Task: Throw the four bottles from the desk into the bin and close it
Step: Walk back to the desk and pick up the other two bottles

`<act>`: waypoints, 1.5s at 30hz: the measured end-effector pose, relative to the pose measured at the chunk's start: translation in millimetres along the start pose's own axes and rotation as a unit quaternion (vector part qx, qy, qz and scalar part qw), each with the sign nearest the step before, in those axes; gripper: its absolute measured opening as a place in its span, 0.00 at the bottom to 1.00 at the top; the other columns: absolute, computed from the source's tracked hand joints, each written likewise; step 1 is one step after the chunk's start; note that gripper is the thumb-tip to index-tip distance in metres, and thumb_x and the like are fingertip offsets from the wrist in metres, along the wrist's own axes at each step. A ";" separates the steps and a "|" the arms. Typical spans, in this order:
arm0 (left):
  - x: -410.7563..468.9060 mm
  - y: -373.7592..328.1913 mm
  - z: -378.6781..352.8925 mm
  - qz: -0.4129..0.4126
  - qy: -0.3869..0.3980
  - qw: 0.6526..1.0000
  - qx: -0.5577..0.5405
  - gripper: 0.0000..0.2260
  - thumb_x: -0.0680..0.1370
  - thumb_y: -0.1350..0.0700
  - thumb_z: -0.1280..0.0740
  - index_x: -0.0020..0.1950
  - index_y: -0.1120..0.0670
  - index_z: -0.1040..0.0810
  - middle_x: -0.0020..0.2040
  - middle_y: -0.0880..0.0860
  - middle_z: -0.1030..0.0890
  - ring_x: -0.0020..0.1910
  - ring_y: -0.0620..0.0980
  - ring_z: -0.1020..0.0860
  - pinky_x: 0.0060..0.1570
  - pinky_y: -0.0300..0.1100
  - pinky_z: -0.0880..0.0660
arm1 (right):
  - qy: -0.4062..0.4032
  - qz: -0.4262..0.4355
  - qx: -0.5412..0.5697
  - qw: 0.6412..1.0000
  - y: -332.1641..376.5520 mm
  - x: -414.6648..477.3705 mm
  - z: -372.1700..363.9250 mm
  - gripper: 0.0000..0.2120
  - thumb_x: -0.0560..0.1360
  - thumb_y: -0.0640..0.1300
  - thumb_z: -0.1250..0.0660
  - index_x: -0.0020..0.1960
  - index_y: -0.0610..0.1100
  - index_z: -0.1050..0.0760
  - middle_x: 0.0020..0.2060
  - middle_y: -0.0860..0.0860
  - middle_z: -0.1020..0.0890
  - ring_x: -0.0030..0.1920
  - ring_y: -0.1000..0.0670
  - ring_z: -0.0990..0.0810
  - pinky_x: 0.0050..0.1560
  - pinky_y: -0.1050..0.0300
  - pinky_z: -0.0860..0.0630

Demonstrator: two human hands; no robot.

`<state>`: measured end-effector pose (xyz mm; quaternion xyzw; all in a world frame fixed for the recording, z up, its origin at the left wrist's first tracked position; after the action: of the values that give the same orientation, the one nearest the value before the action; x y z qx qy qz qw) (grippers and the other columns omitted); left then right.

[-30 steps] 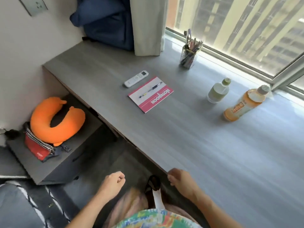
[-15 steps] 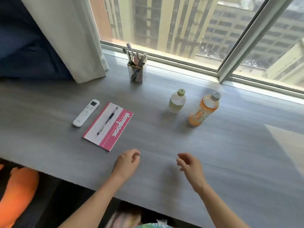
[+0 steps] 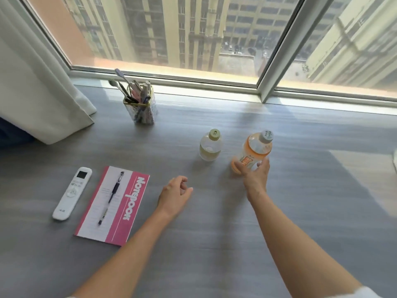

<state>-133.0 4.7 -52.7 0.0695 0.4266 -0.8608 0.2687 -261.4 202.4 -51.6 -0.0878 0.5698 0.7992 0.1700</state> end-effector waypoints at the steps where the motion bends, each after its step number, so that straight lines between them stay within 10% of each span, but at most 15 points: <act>1: 5.6 -1.6 -0.7 -0.002 0.002 1.000 -0.005 0.14 0.74 0.54 0.32 0.58 0.55 0.25 0.49 0.53 0.21 0.40 0.49 0.25 0.49 0.43 0.26 | -0.009 0.003 0.006 1.000 0.9 5.7 -1.7 0.44 0.64 0.47 0.21 0.73 0.49 0.42 0.70 0.47 0.34 0.70 0.47 0.34 0.72 0.44 0.35; 9: 46.9 -22.4 -5.5 -0.026 0.017 0.997 -0.069 0.28 0.70 0.49 0.27 0.66 0.56 0.31 0.58 0.54 0.27 0.46 0.47 0.26 0.48 0.39 0.30 | 0.004 -0.021 0.023 0.999 -7.6 -1.1 -1.4 0.26 0.65 0.50 0.22 0.59 0.47 0.28 0.54 0.48 0.19 0.57 0.46 0.20 0.61 0.46 0.24; 20: 103.8 -45.0 -26.1 -0.065 0.005 0.995 -0.078 0.51 0.61 0.47 0.21 0.75 0.56 0.47 0.73 0.55 0.37 0.73 0.52 0.38 0.72 0.49 0.38 | 0.047 -0.070 0.050 0.995 -33.6 -54.6 5.6 0.17 0.69 0.53 0.26 0.54 0.49 0.25 0.49 0.51 0.17 0.51 0.51 0.18 0.54 0.51 0.22; 33: 80.6 -42.4 -17.8 -0.097 0.037 0.988 -0.114 0.31 0.64 0.50 0.22 0.63 0.52 0.28 0.59 0.55 0.25 0.59 0.52 0.26 0.60 0.45 0.29 | 0.025 -0.126 0.063 0.990 -50.7 -103.5 30.8 0.16 0.70 0.52 0.27 0.55 0.48 0.23 0.49 0.51 0.16 0.51 0.51 0.17 0.57 0.49 0.21; 45: -69.3 -14.4 -27.7 -0.029 0.247 0.963 -0.100 0.23 0.59 0.33 0.31 0.48 0.45 0.23 0.46 0.49 0.20 0.45 0.49 0.21 0.44 0.43 0.25 | -0.017 -0.150 0.071 0.986 -87.0 -208.3 108.4 0.22 0.61 0.65 0.29 0.51 0.56 0.24 0.49 0.54 0.17 0.51 0.54 0.18 0.55 0.50 0.20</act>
<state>-84.9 61.0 -35.9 0.2406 0.5655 -0.7771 0.1356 -30.2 294.1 -22.3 -0.1465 0.6026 0.7233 0.3037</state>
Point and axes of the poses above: each hand's wrist, its own x-axis towards the middle knuckle, its own z-axis out of the back of the hand, y = z × x, the point moved 1 cm from there along x, towards the middle knuckle
